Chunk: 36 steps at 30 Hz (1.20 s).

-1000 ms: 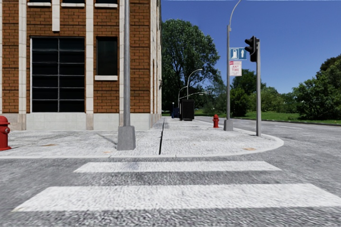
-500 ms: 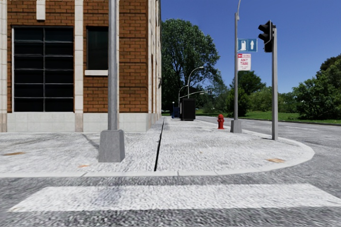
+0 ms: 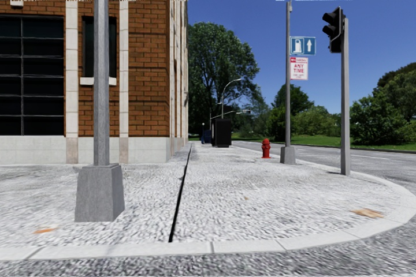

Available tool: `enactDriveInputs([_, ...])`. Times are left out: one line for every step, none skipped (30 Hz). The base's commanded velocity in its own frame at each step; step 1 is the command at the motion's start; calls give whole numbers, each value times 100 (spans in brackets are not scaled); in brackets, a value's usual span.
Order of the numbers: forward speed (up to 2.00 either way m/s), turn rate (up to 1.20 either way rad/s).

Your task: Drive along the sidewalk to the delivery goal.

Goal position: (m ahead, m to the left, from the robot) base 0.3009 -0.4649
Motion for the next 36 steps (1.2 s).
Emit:
enactDriveInputs([127, -31])
enactDriveInputs([126, -31])
enactDriveInputs([126, -31])
enactDriveInputs([125, -31])
enactDriveInputs([124, -31])
enactDriveInputs([124, -31])
enactDriveInputs([119, -31])
enactDriveInputs([119, -31])
enactDriveInputs([115, -31])
enactDriveInputs([101, -23])
enactDriveInputs([0, 0])
enactDriveInputs([0, 0])
enactDriveInputs([0, 0])
enactDriveInputs([0, 0])
enactDriveInputs([0, 0])
enactDriveInputs([0, 0])
enactDriveInputs([0, 0])
enactDriveInputs([0, 0])
enactDriveInputs([0, 0])
enactDriveInputs([0, 0])
enactDriveInputs([0, 0])
enactDriveInputs([0, 0])
enactDriveInputs([0, 0])
enactDriveInputs([0, 0])
enactDriveInputs([0, 0])
enactDriveInputs([0, 0])
enactDriveInputs([0, 0])
enactDriveInputs([0, 0])
enactDriveInputs([0, 0])
enactDriveInputs([0, 0])
enactDriveInputs([0, 0])
enactDriveInputs([0, 0])
enactDriveInputs([0, 0])
enactDriveInputs([0, 0])
enactDriveInputs([0, 0])
enactDriveInputs([0, 0])
